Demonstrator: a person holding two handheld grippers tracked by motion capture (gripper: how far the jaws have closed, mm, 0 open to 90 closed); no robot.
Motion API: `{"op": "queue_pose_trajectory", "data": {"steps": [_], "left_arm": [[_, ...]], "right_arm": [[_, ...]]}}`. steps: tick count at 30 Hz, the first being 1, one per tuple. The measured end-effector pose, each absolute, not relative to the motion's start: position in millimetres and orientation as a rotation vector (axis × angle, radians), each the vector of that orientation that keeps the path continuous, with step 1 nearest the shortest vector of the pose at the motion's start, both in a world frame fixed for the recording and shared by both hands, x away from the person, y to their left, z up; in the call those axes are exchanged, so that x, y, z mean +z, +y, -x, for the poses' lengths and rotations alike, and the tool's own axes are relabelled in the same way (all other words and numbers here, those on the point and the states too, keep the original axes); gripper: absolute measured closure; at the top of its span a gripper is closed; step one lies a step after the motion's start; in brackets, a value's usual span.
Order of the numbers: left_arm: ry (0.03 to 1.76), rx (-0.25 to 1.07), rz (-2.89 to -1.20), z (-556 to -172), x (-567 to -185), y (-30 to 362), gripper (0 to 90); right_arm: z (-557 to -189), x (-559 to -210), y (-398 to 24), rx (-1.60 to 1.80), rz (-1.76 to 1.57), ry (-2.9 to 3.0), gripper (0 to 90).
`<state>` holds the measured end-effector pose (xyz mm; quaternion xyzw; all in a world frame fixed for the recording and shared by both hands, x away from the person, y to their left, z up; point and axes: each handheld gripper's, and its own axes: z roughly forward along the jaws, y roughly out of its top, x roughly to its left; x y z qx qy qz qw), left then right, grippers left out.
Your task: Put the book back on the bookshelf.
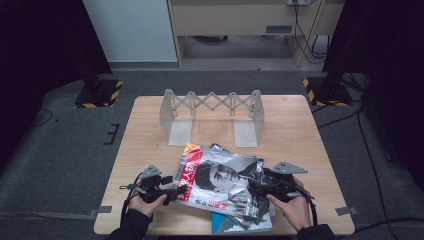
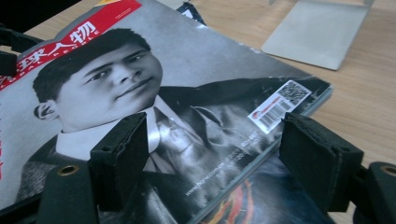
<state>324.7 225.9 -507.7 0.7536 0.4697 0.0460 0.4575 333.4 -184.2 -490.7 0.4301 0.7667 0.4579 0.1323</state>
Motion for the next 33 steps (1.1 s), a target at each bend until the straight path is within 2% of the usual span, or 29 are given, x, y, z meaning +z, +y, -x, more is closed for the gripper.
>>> {"op": "queue_pose_trajectory", "data": {"steps": [7, 12, 14, 16, 20, 28, 31, 33], "left_arm": [[1.158, 0.038, -1.843, -325.9, -512.5, 221.9, 16.7], [1.136, -0.081, -1.820, -330.1, -519.3, 219.0, 16.3], [1.119, -0.136, -1.803, -330.8, -518.1, 219.9, 22.4], [1.119, -0.133, -1.805, -330.3, -517.1, 220.1, 25.1], [1.173, -0.122, -1.774, -327.3, -505.2, 225.8, 37.5], [1.162, -0.035, -1.733, -319.9, -490.9, 227.9, 45.4], [1.146, -0.091, -1.648, -321.3, -489.2, 232.0, 50.4], [1.136, -0.134, -1.629, -322.7, -490.3, 232.7, 46.6]], "right_arm": [[-333.4, -494.3, -182.8, 1.346, -1.257, 2.226, 23.2], [-333.8, -495.6, -183.2, 1.353, -1.256, 2.224, 22.4], [-333.6, -496.1, -183.0, 1.348, -1.248, 2.223, 22.4], [-333.5, -496.3, -183.2, 1.348, -1.245, 2.223, 22.4], [-333.3, -497.0, -183.0, 1.345, -1.239, 2.224, 22.1], [-333.2, -497.2, -183.2, 1.351, -1.243, 2.222, 21.4], [-333.6, -497.5, -184.4, 1.362, -1.249, 2.219, 20.8], [-333.6, -498.0, -184.9, 1.369, -1.253, 2.214, 20.2]]}}
